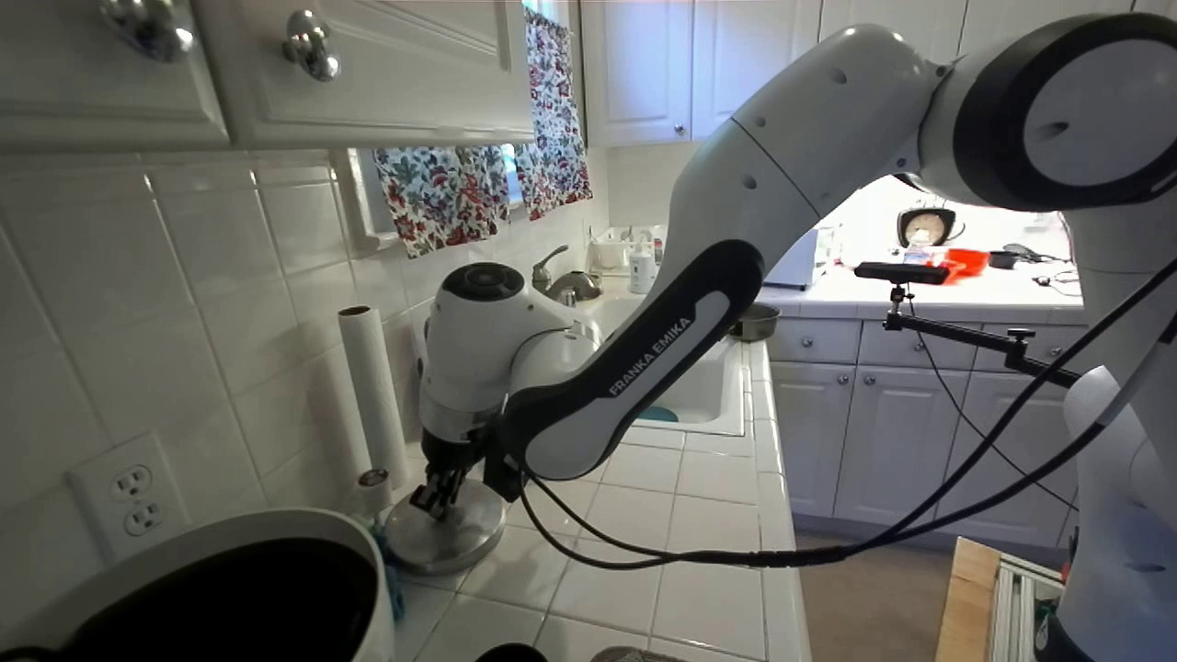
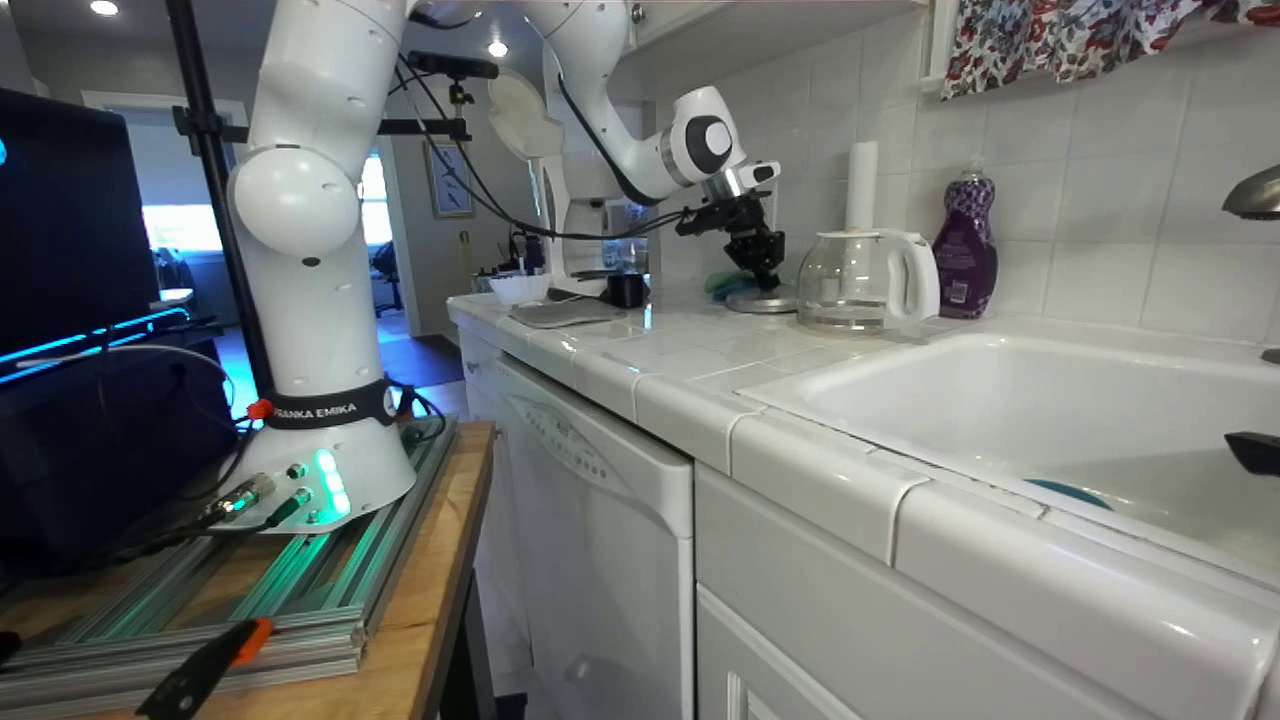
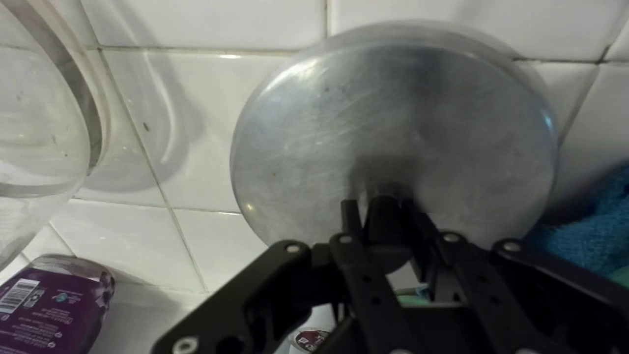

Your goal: Put the lid over the pot

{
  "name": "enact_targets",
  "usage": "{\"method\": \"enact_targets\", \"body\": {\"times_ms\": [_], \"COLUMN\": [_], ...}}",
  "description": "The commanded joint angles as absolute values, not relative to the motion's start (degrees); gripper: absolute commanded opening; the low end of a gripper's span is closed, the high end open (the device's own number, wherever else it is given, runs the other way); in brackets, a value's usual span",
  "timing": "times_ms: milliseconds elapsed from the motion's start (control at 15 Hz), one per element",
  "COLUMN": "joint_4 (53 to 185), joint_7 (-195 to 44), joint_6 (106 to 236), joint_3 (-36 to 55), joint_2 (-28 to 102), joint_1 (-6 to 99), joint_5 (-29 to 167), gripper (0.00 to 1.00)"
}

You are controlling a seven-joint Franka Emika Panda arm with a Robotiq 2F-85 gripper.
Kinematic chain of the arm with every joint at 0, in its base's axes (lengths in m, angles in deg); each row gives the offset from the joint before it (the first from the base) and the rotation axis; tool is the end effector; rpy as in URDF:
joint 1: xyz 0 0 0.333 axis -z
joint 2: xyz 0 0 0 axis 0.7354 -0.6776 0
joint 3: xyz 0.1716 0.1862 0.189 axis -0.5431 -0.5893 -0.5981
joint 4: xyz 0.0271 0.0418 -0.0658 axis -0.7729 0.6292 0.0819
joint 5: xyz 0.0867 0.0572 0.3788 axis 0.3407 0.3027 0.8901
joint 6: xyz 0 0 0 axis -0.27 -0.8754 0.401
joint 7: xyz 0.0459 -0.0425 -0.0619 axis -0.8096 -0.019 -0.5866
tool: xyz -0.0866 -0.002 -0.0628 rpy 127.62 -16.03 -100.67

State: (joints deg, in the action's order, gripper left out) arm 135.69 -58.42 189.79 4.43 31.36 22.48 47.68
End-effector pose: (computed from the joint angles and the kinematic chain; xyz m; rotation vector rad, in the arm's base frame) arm 0.5846 0.3015 0.3365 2.9256 0.6196 0.6824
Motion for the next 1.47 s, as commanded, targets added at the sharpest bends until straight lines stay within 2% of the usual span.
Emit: {"method": "enact_targets", "body": {"times_ms": [0, 67, 133, 400, 467, 1067, 1400], "joint_4": [139.85, 136.73, 137.02, 137.02, 137.02, 144.79, 149.38], "joint_7": [-49.77, -54.03, -53.51, -53.64, -53.64, -36.34, -24.28], "joint_6": [192.25, 190.29, 190.37, 190.37, 190.37, 193.32, 190.89], "joint_3": [7.05, 5.29, 5.33, 5.32, 5.32, 10.2, 13.45], "joint_2": [34.36, 32.01, 32.17, 32.16, 32.16, 37.67, 42.79], "joint_1": [19.31, 21.18, 21.01, 21.24, 21.24, 16.47, 12.46], "joint_5": [42.86, 45.44, 45.27, 45.3, 45.3, 32.95, 23.25], "gripper": [0.06, 0.06, 0.26, 0.26, 0.06, 0.06, 0.06]}}
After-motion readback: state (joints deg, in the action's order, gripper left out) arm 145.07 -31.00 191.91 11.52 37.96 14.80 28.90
